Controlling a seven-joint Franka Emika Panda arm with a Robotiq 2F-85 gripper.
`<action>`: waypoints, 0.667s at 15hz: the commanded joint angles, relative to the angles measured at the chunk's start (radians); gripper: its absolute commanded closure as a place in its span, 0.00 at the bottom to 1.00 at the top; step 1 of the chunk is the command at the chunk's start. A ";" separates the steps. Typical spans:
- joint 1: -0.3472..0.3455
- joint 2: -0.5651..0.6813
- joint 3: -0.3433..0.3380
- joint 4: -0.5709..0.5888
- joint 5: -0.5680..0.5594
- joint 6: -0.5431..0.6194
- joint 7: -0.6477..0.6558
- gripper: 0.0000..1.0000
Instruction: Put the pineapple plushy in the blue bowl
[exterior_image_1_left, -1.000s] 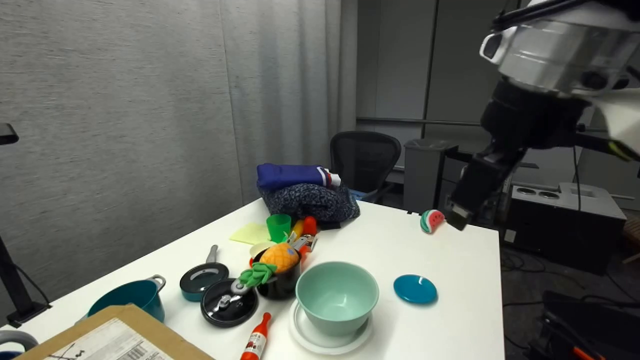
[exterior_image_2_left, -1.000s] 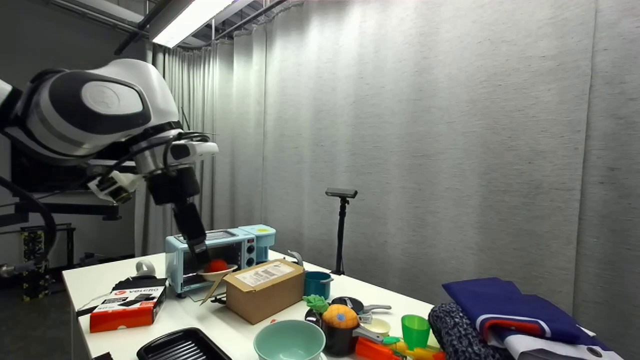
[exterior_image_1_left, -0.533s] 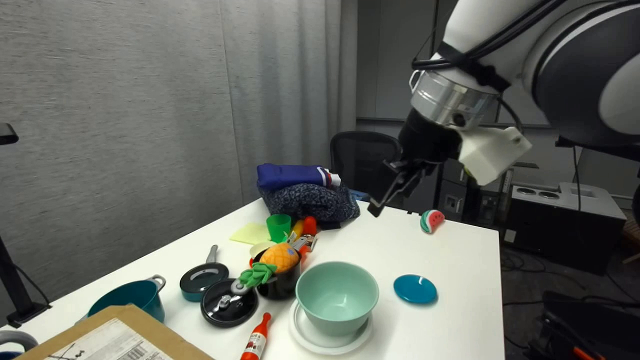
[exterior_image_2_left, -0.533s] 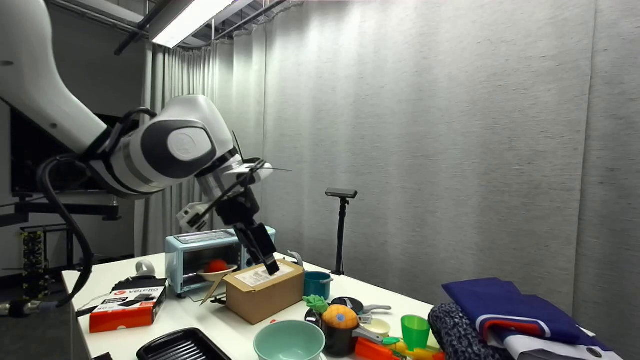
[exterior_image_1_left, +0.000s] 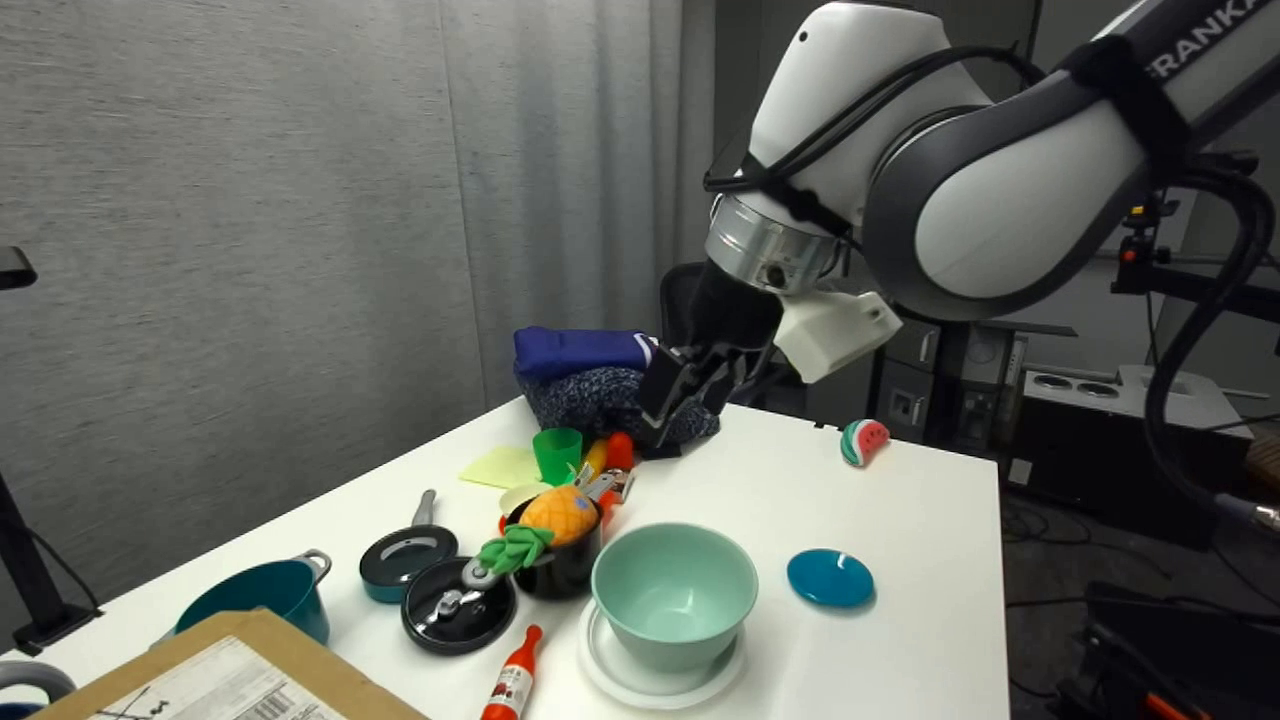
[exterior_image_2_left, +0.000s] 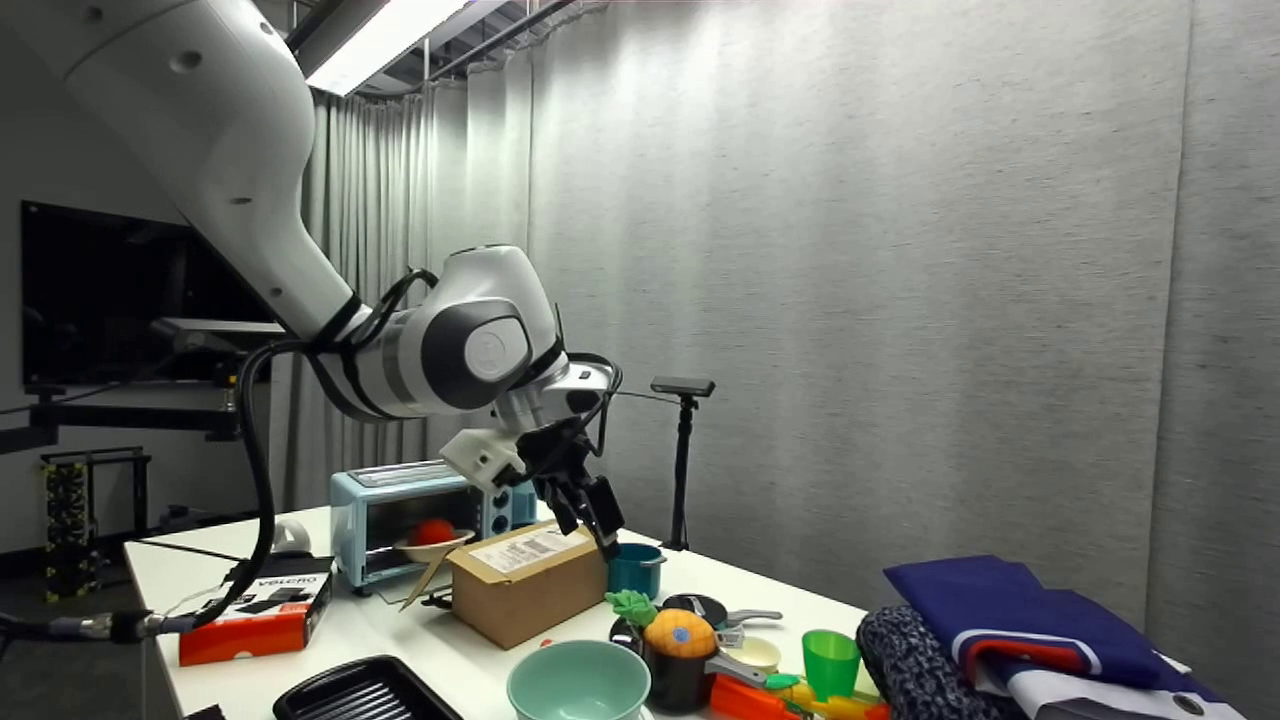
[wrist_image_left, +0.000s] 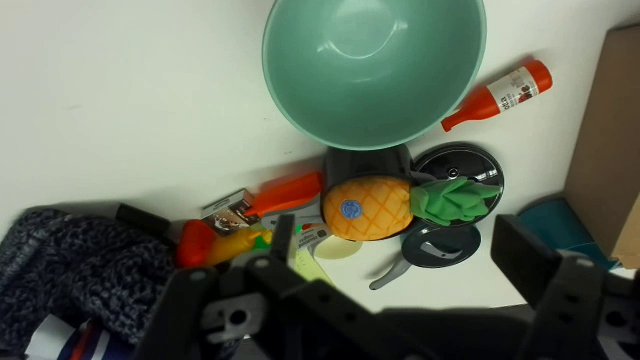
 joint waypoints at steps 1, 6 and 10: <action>0.062 0.005 -0.061 0.005 -0.002 -0.002 -0.001 0.00; 0.064 0.004 -0.061 0.007 -0.002 -0.002 -0.001 0.00; 0.072 0.023 -0.086 0.020 -0.023 0.005 -0.044 0.00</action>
